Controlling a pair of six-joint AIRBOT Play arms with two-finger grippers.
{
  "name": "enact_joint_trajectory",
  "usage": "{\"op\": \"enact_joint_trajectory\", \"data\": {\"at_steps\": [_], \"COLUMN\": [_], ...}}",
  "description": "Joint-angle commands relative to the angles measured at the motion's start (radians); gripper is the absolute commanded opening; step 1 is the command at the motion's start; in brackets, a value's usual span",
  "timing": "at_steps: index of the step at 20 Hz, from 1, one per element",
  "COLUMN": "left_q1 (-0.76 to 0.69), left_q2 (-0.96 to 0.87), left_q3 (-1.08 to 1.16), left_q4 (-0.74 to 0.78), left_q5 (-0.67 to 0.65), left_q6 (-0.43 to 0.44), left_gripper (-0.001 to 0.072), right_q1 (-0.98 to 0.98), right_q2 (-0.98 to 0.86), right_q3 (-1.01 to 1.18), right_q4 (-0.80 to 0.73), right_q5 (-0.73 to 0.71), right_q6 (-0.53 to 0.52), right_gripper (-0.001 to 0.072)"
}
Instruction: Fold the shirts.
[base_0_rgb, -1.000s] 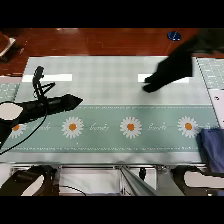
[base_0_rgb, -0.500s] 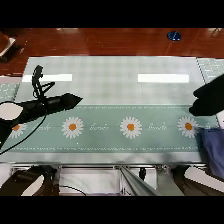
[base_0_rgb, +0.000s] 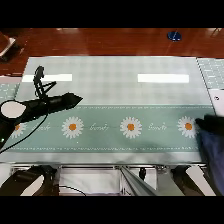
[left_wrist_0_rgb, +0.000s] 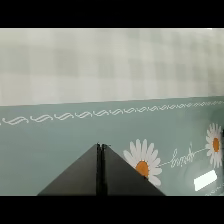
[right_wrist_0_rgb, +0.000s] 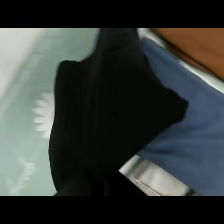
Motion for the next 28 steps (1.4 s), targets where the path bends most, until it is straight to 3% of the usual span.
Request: {"op": "enact_joint_trajectory", "data": {"at_steps": [1,3,4,5,10,12,13,17,18,20,23,25,28], "left_q1": [-0.001,-0.003,-0.005,-0.006,0.005,0.061,0.100,0.212,0.211,0.182,0.084,0.043,0.042], "left_q2": [-0.023,-0.030,-0.032,-0.036,-0.040,-0.040,-0.040,-0.041,-0.041,-0.040,-0.060,-0.101,-0.206], "left_q3": [0.000,0.000,0.000,0.000,0.030,0.126,0.192,0.499,0.558,0.590,0.454,0.360,0.379], "left_q4": [-0.001,-0.001,-0.002,-0.003,-0.003,-0.003,-0.003,-0.002,0.014,0.138,0.405,0.511,0.536], "left_q5": [0.006,0.003,0.006,0.011,0.150,0.144,0.123,0.042,0.002,-0.113,-0.169,-0.161,-0.152], "left_q6": [-0.001,-0.001,-0.001,-0.001,0.000,0.040,0.050,0.050,0.078,0.086,-0.053,-0.090,-0.127], "left_gripper": [0.0023,0.0023,0.0023,0.0023,0.0023,0.0023,0.0023,0.0022,0.0022,0.0022,0.0022,0.0022,0.0022], "right_q1": [-0.057,-0.057,-0.057,-0.056,-0.012,0.066,0.115,0.449,0.575,0.848,1.187,1.277,1.247], "right_q2": [0.100,0.106,0.095,0.079,0.044,0.002,-0.025,-0.103,-0.106,-0.121,-0.172,-0.245,-0.363], "right_q3": [-0.161,-0.190,-0.194,-0.194,-0.180,-0.103,-0.050,0.117,0.117,0.084,-0.111,-0.256,-0.323], "right_q4": [-0.295,-0.349,-0.356,-0.348,-0.304,-0.209,-0.120,0.335,0.346,0.170,-0.087,-0.210,-0.355], "right_q5": [0.003,0.002,-0.002,0.001,-0.038,-0.081,-0.115,-0.444,-0.536,-0.618,-0.710,-0.757,-0.692], "right_q6": [-0.019,-0.043,-0.029,-0.026,-0.018,-0.021,-0.043,-0.049,-0.074,-0.002,0.078,0.190,0.342], "right_gripper": [0.0018,0.0039,0.0255,0.0417,0.0375,0.0098,0.0019,0.0019,0.0019,0.0019,0.0018,0.0018,0.0018]}}
